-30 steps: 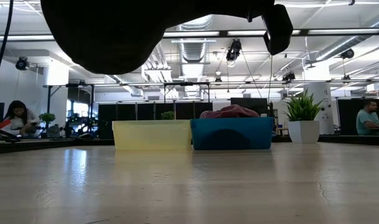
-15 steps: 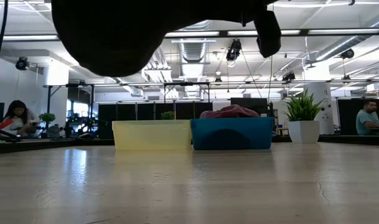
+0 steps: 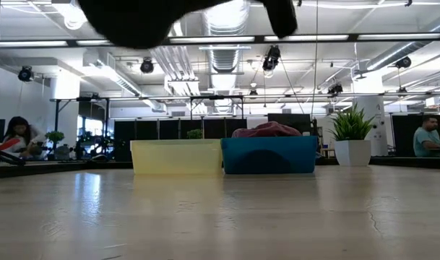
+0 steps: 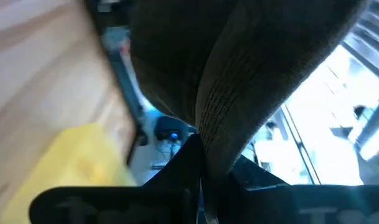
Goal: Sort caps
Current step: Put the left black cap into the yellow bin
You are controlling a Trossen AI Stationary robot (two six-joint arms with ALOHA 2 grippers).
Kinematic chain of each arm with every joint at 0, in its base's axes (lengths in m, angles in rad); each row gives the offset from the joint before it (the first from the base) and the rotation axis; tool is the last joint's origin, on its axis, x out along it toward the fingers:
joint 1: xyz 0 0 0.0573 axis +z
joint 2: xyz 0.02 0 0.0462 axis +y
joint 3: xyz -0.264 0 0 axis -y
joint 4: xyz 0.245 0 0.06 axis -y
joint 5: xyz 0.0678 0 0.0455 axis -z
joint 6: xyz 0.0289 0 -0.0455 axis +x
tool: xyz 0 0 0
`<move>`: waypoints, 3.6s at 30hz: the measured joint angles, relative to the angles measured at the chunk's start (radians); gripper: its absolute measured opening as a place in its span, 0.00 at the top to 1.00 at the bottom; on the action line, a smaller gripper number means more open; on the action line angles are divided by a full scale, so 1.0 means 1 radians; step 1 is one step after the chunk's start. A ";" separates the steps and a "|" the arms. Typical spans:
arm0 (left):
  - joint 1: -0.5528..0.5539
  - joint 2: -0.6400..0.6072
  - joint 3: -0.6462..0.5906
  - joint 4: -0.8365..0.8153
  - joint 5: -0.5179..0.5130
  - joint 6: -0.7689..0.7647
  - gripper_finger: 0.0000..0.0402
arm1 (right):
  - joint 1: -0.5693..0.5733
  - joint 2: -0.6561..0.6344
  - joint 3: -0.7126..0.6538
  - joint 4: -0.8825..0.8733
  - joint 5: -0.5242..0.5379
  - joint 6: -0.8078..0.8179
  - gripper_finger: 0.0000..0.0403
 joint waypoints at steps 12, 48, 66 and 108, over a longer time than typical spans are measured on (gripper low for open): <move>-0.006 -0.059 0.135 -0.124 -0.261 0.098 0.52 | -0.016 -0.059 0.318 -0.566 0.017 0.339 0.96; 0.148 -0.283 0.222 0.705 -0.159 1.013 0.52 | -0.022 -0.142 0.788 -0.912 -0.012 0.862 0.96; 0.286 -0.234 0.221 0.652 0.100 0.972 0.52 | -0.021 -0.142 0.788 -0.928 -0.012 0.860 0.96; 0.363 -0.173 0.219 0.724 0.198 1.039 0.53 | -0.021 -0.142 0.788 -0.972 -0.013 0.893 0.96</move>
